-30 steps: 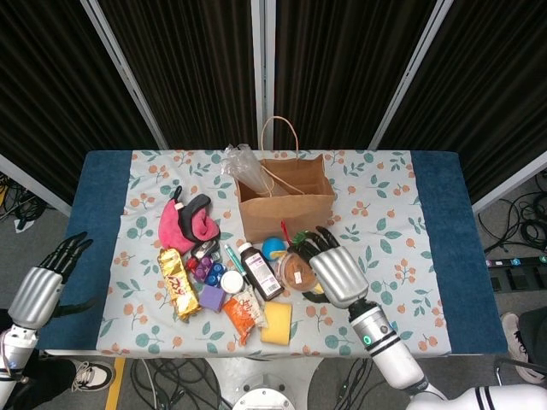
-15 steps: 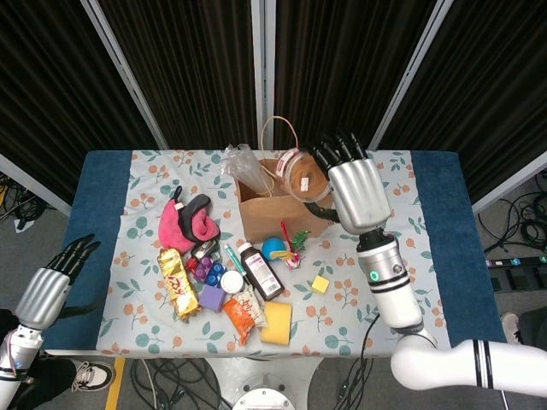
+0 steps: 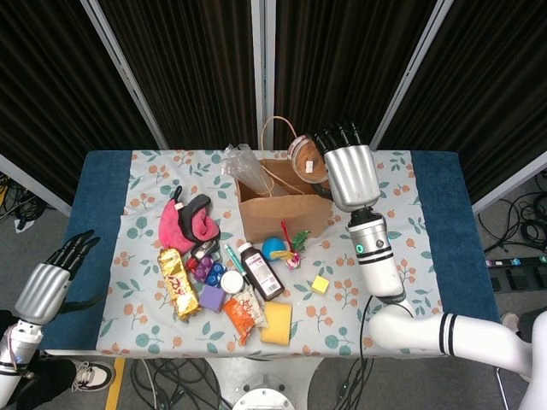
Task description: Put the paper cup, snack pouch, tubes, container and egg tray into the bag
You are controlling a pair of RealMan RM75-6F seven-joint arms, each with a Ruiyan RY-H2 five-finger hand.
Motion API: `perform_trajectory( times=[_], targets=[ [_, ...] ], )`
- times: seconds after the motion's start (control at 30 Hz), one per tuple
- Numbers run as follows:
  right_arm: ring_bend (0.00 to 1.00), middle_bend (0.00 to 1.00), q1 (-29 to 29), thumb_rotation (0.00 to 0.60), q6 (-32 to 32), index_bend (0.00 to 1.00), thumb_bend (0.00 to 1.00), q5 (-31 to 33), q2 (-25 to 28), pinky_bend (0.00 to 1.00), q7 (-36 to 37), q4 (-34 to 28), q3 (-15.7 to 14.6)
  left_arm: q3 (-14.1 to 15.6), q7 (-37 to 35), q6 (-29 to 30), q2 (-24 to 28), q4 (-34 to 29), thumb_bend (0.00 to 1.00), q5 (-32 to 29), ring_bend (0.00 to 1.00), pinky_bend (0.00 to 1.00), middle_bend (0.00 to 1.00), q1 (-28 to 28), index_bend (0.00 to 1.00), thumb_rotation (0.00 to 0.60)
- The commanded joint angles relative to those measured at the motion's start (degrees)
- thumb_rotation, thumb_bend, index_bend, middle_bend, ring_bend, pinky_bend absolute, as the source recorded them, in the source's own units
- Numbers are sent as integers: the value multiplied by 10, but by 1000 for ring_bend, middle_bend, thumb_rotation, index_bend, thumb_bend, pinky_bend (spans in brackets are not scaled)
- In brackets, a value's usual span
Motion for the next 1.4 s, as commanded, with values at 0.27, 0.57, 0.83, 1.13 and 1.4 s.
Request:
perform_trajectory(
  times=[0.27,0.57,0.83,1.13,1.4],
  targets=[
    [148,353,9,600,-12,440,143,20,-18,116,-10,7,-13,0,-8,4,0,5,31,-5,108,259,144,5,96,600],
    [97,266,10,600,-21,322,102,47,-7,117,-13,-20,-11,1,-9,10,3,4,31,-7,109,259,144,11,97,600],
    [71,213,10,600,-26,256,86,60,5,117,-12,-30,-12,0,-8,12,4,1,31,-4,109,259,143,10,97,600],
    [48,169,13,600,-29,194,78,82,8,117,-14,-29,-14,-1,-4,10,5,-2,30,-7,109,259,144,11,97,600],
    [46,164,14,600,-24,182,76,81,7,117,-1,-27,-11,-3,-4,9,5,-2,31,-8,109,259,144,10,97,600]
  ],
)
